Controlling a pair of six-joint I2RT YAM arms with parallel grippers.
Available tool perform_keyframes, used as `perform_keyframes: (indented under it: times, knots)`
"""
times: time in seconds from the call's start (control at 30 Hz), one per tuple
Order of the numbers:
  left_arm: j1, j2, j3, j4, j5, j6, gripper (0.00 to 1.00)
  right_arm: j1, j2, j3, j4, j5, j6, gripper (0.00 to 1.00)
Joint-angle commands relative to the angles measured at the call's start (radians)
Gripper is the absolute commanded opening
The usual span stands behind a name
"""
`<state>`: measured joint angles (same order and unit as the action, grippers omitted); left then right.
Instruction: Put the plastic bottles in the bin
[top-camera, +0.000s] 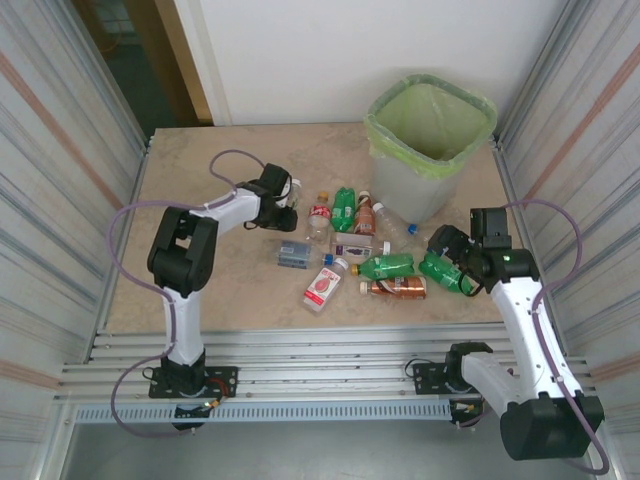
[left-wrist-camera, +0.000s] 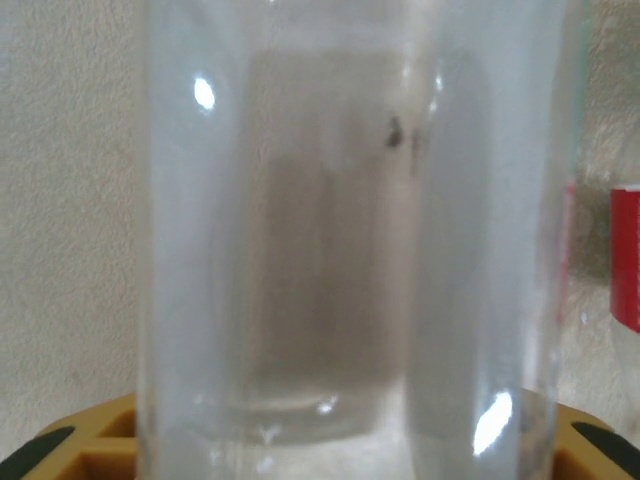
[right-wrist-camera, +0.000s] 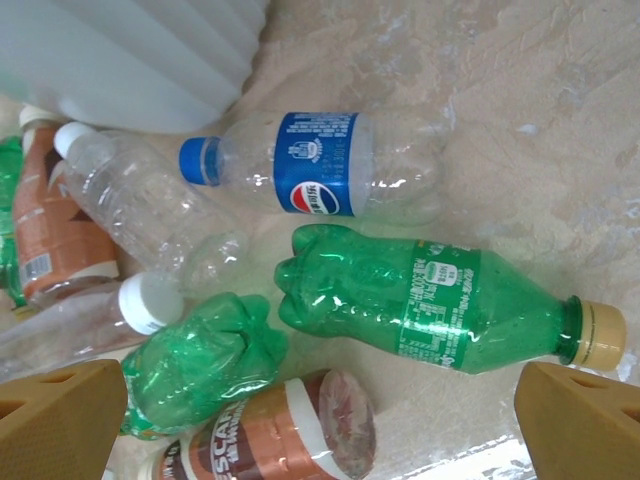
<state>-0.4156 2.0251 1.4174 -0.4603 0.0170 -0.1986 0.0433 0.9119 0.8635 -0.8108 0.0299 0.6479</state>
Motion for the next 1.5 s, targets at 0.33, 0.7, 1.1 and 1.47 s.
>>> perform_keyframes:
  times: [0.33, 0.7, 1.1, 1.47]
  knots:
    - [0.006, -0.417, -0.196, 0.078, 0.005, -0.042, 0.26, 0.021, -0.085, 0.024, 0.083, -0.086, 0.007, 0.98]
    - [0.006, -0.663, -0.29, 0.147, 0.138, -0.079, 0.25, 0.084, -0.136, 0.066, 0.125, -0.11, -0.016, 0.98]
    - [0.001, -0.78, -0.309, 0.312, 0.374, -0.168, 0.25, 0.113, -0.172, 0.121, 0.254, -0.255, -0.021, 0.98]
    - [-0.065, -0.742, -0.303, 0.513, 0.579, -0.259, 0.26, 0.228, -0.128, 0.159, 0.443, -0.351, -0.012, 0.98]
